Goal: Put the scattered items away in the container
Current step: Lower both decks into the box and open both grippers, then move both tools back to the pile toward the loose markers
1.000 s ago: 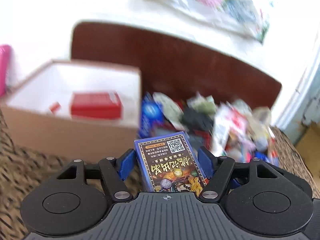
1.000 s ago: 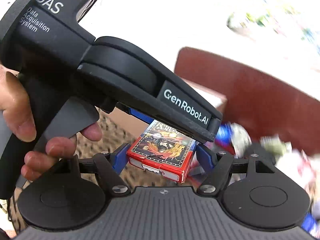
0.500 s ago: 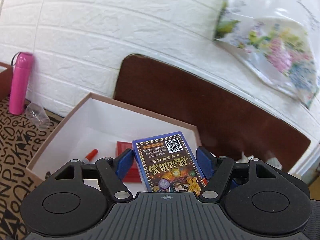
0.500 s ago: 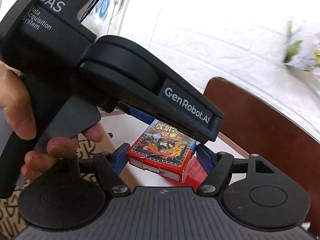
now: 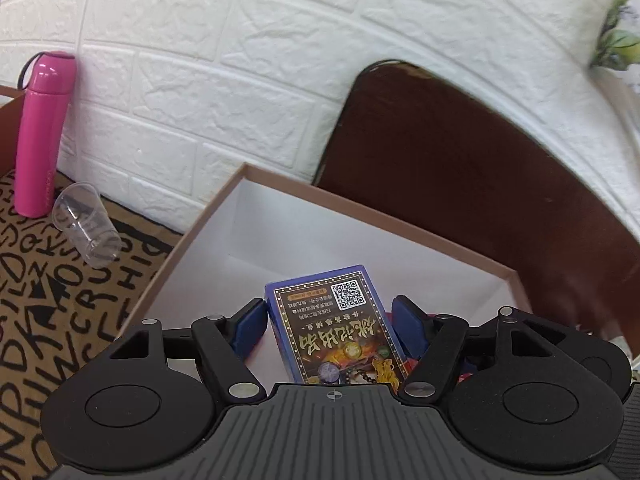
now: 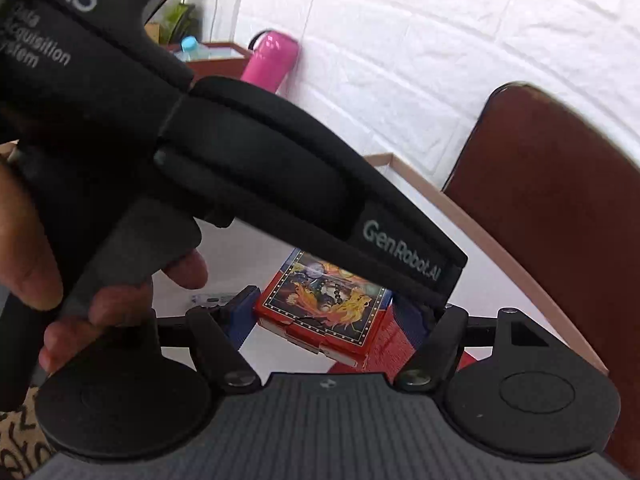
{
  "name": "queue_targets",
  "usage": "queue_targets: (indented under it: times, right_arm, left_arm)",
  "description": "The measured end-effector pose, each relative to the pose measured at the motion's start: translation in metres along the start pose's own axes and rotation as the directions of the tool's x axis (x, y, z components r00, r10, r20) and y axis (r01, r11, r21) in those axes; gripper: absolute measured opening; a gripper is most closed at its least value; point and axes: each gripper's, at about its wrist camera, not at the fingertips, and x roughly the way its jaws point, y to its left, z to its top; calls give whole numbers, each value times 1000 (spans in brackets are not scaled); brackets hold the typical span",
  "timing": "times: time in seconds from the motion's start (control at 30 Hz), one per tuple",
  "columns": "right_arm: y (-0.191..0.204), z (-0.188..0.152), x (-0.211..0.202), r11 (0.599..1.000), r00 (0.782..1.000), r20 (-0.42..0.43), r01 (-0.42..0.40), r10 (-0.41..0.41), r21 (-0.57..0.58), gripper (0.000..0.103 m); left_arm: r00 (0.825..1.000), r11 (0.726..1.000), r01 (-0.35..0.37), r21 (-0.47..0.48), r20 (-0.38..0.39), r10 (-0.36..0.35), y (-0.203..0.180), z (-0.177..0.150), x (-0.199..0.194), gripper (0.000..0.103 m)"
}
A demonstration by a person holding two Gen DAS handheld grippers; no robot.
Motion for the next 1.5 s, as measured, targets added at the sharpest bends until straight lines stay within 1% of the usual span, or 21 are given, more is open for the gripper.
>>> queue_targets:
  times: [0.07,0.13,0.17,0.2,0.27,0.3,0.33,0.4,0.57,0.8,0.9,0.97,1.07,1.1,1.13,1.17,1.2,1.27,1.3,1.37,1.5]
  right_arm:
    - [-1,8,13,1000,1000,-25,1,-1,-13,77]
    - [-4,14,24,1000,999,-48,10,-10,-10,79]
    - [-5,16,29,1000,998,-64,19,-19,1,88]
    - [-7,17,33,999,996,-83,42,-41,10,97]
    - [-8,18,37,997,992,-106,73,-71,14,98]
    - [-9,17,36,998,993,-98,69,-67,13,98]
    - [-10,17,33,997,994,-87,70,-68,17,98]
    - [-11,17,28,997,994,-73,81,-79,20,98]
    - [-13,21,11,995,994,-53,100,-99,22,100]
    - [-9,27,-18,993,992,-39,121,-120,17,100]
    - [-7,26,-37,992,992,-26,121,-120,25,101]
    - [-5,23,-53,992,992,-16,124,-124,25,101]
    - [-22,13,-70,990,990,11,137,-137,15,101]
    - [-16,3,-82,990,990,20,142,-142,14,101]
    - [-19,-6,-86,989,989,30,146,-146,15,101]
    - [-18,-10,-95,988,987,44,151,-151,19,101]
    - [-18,-6,-95,987,986,59,156,-157,24,101]
    - [-5,-13,-95,982,979,82,186,-188,27,101]
    - [-1,-26,-105,978,974,92,204,-206,30,101]
    - [2,-68,-134,971,966,106,233,-237,46,101]
    - [20,-124,-162,963,955,126,259,-267,78,101]
  left_arm:
    - [1000,1000,-4,-10,-4,4,8,5,9,81]
    - [1000,1000,-3,-17,0,3,13,10,14,85]
    - [1000,1000,1,-13,-2,-1,13,11,15,86]
    - [1000,1000,6,-2,-2,-6,11,12,14,89]
    - [1000,1000,0,31,15,0,6,11,11,95]
    - [999,999,-18,47,33,16,3,9,8,99]
    - [998,998,-34,61,48,31,0,8,5,101]
    - [998,996,-42,82,53,38,-3,6,3,101]
    - [999,997,-33,67,29,31,-7,2,-5,101]
    - [998,995,-39,88,52,35,-30,-5,-29,101]
    - [998,997,-26,71,54,22,-39,-14,-43,101]
    - [997,997,-21,73,74,16,-48,-23,-56,101]
    - [994,996,-22,87,110,12,-68,-37,-76,102]
    - [993,996,-25,90,119,14,-76,-44,-83,102]
    - [992,995,-29,92,125,17,-83,-52,-90,103]
    - [991,995,-32,94,132,20,-89,-60,-97,103]
    - [990,995,-35,96,137,22,-96,-70,-103,103]
    - [989,994,-29,108,150,13,-109,-90,-114,103]
    - [988,993,-22,116,153,4,-115,-102,-119,103]
    - [989,991,-8,137,147,-12,-126,-125,-126,103]
    - [990,985,19,173,136,-43,-144,-180,-140,103]
